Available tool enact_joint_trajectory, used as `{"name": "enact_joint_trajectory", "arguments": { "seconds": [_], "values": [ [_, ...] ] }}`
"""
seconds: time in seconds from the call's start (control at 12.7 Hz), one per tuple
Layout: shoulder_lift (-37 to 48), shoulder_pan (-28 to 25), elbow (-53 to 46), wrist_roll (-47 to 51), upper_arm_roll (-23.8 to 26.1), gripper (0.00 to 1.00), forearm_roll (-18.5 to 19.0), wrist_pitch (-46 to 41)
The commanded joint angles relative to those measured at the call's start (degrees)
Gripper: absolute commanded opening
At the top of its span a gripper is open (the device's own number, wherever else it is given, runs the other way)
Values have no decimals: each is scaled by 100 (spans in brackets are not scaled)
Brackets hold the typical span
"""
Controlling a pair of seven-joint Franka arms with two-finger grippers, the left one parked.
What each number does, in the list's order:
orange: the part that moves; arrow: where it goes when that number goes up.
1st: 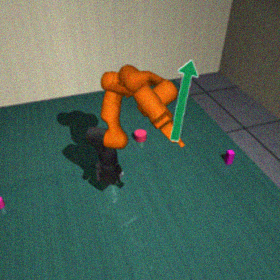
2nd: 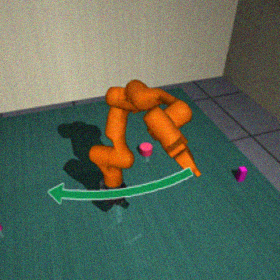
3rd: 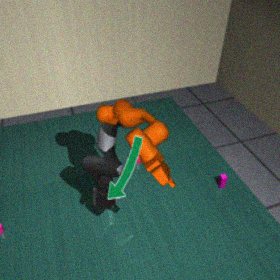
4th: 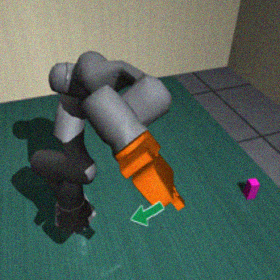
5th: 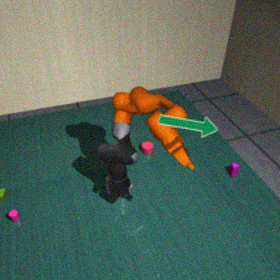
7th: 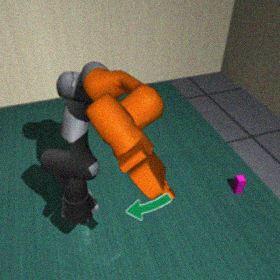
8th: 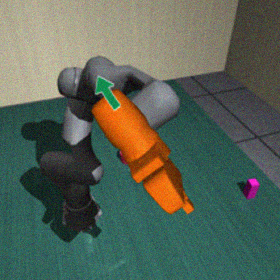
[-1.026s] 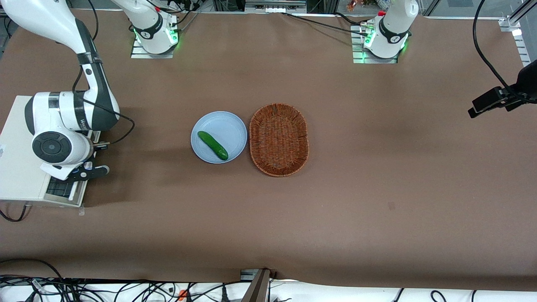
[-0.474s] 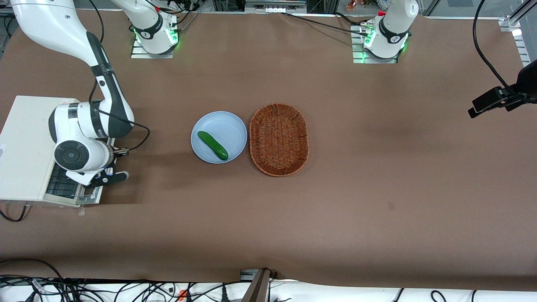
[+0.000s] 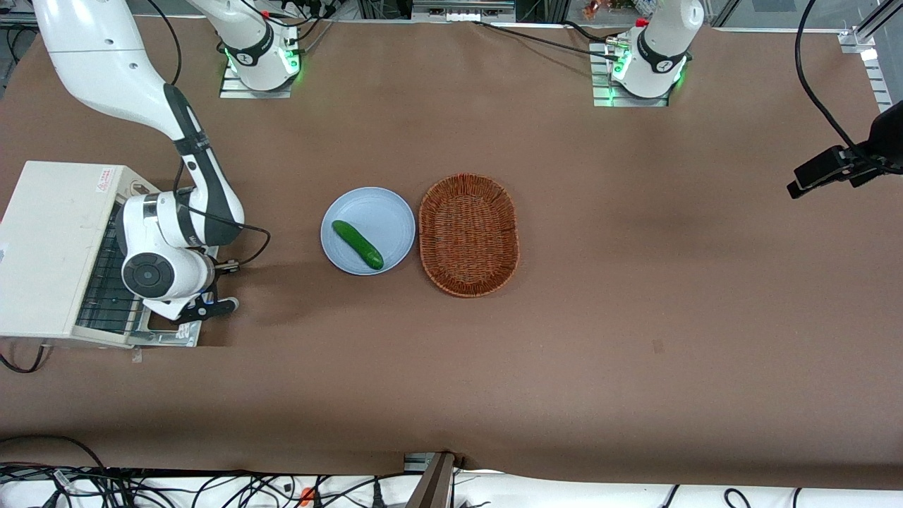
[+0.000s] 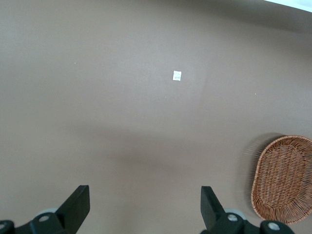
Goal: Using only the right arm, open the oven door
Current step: 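Pull the door handle down and outward with the right gripper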
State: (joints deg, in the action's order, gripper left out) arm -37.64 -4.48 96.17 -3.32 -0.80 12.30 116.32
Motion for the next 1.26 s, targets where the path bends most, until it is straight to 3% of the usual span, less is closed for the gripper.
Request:
{"name": "enact_joint_trajectory", "arguments": {
  "seconds": [0.0, 0.08, 0.24, 0.47, 0.79, 0.95, 1.18],
  "values": [
    [-112, 360, -1, -221, -359, 0, 475, 4],
    [-112, 360, -1, -213, -359, 0, 396, 13],
    [-112, 360, -28, -204, -359, 0, -129, 5],
    [-147, 369, -142, 67, -368, 0, -1219, -65],
    [-130, 298, -282, 884, -307, 0, -1546, -389],
    [-130, 281, -370, 1044, -307, 0, -2011, -540],
    [-130, 97, -493, 1368, -307, 0, -2039, -707]
  ]
}}
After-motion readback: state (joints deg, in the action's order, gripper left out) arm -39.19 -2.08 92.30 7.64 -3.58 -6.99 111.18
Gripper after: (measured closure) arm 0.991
